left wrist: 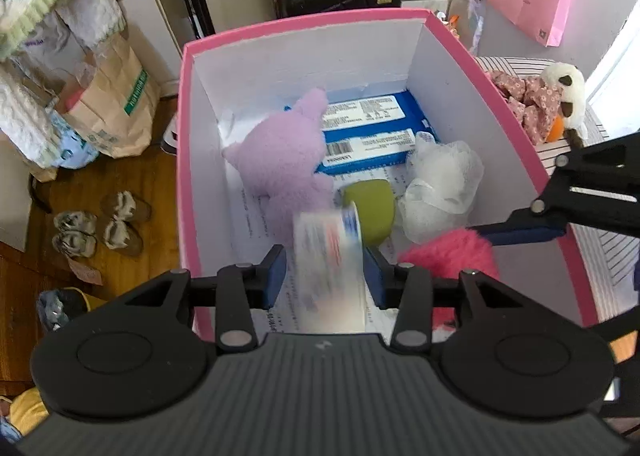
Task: Organize soft objects
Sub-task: 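Carry the wipes pack and pompom over the pink box and lower them in, then open both tools and raise them out of the pink box, then close the left tool on the floral scrunchie while the right tool grasps the orange ball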
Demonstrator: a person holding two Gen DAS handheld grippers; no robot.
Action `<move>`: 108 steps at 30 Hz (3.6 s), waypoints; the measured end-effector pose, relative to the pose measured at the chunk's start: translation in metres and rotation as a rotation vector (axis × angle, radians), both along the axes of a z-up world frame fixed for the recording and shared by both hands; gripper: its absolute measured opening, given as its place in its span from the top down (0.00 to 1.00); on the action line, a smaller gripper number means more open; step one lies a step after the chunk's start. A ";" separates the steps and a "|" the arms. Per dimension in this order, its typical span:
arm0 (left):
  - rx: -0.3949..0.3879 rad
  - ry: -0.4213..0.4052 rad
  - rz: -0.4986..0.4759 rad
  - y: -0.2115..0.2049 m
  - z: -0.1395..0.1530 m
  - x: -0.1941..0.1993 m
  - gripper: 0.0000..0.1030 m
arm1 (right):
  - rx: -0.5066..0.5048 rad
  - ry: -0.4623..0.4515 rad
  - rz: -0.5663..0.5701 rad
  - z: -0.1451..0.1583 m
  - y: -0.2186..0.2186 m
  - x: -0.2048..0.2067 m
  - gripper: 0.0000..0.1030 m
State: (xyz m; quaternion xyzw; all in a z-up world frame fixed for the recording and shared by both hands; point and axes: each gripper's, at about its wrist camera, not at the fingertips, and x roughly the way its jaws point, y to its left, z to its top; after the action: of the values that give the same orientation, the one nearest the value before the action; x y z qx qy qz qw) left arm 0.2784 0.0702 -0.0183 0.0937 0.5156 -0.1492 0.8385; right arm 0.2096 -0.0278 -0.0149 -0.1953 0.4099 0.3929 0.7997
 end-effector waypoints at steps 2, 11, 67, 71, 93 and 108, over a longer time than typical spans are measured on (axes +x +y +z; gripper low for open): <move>-0.002 -0.008 0.004 0.001 0.001 -0.001 0.60 | -0.018 0.007 -0.006 -0.005 0.004 0.005 0.55; -0.042 -0.087 0.000 0.014 0.027 -0.027 0.59 | -0.035 0.048 -0.067 -0.014 0.011 0.026 0.41; -0.084 -0.364 -0.286 -0.084 0.073 -0.244 0.07 | 0.253 -0.188 -0.280 0.061 -0.164 -0.197 0.27; -0.119 -0.355 -0.309 -0.100 0.067 -0.236 0.07 | 0.243 -0.225 -0.328 0.044 -0.183 -0.200 0.27; -0.208 -0.236 -0.211 -0.205 0.022 -0.125 0.07 | 0.243 -0.424 -0.434 -0.031 -0.252 -0.124 0.26; -0.116 -0.193 -0.159 -0.231 -0.002 -0.017 0.21 | 0.164 -0.385 -0.357 -0.076 -0.241 -0.033 0.43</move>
State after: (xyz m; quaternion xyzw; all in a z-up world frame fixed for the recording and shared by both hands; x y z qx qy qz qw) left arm 0.2617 -0.1610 -0.0205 0.0997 0.4140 -0.2350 0.8737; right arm 0.1762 -0.2691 -0.0914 -0.1254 0.2451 0.2332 0.9326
